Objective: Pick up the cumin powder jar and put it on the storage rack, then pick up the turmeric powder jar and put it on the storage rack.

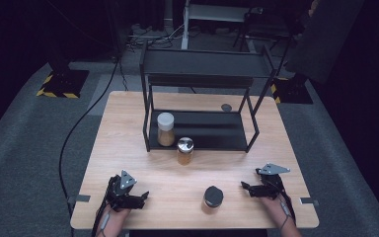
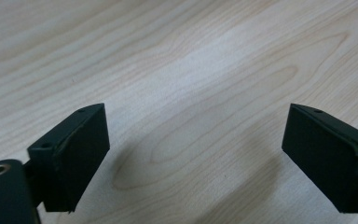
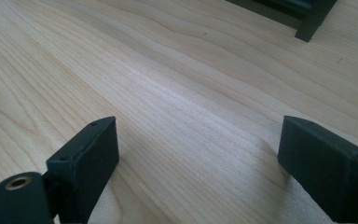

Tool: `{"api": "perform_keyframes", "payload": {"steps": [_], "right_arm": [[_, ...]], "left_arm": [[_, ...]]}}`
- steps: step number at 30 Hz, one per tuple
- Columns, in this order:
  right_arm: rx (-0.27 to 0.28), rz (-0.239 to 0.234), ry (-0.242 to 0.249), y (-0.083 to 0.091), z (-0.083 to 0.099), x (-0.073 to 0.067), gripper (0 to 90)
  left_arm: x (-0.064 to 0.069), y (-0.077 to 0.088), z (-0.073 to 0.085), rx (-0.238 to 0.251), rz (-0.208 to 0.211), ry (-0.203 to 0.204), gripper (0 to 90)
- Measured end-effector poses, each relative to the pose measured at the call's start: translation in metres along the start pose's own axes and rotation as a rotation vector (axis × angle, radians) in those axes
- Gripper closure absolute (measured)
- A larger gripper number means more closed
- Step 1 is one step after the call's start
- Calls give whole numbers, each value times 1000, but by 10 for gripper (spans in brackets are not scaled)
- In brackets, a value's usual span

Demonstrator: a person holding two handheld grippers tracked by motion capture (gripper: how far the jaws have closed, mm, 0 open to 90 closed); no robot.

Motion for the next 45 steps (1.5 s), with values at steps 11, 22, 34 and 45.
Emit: {"api": "perform_keyframes", "payload": {"steps": [11, 22, 34, 45], "right_arm": [[-13, -3, 6, -1, -2, -1, 82], [-23, 10, -4, -3, -4, -2, 49], [-39, 28, -27, -5, -7, -4, 0], [-55, -4, -3, -3, -8, 0, 2]], "left_arm": [[-2, -5, 6, 25, 13, 13, 0], [-2, -5, 6, 25, 13, 13, 0], [-1, -5, 6, 25, 12, 15, 0], [-1, -5, 6, 25, 11, 15, 0]]}}
Point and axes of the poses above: each handheld gripper's, and its own axes: y roughly backward along the jaws, z roughly out of its underside, x roughly to its right, the point moved 5 cm from there along -y, roughly forward along the jaws, and after that the axes turned 1 degree about y, right-handed, at the moved point
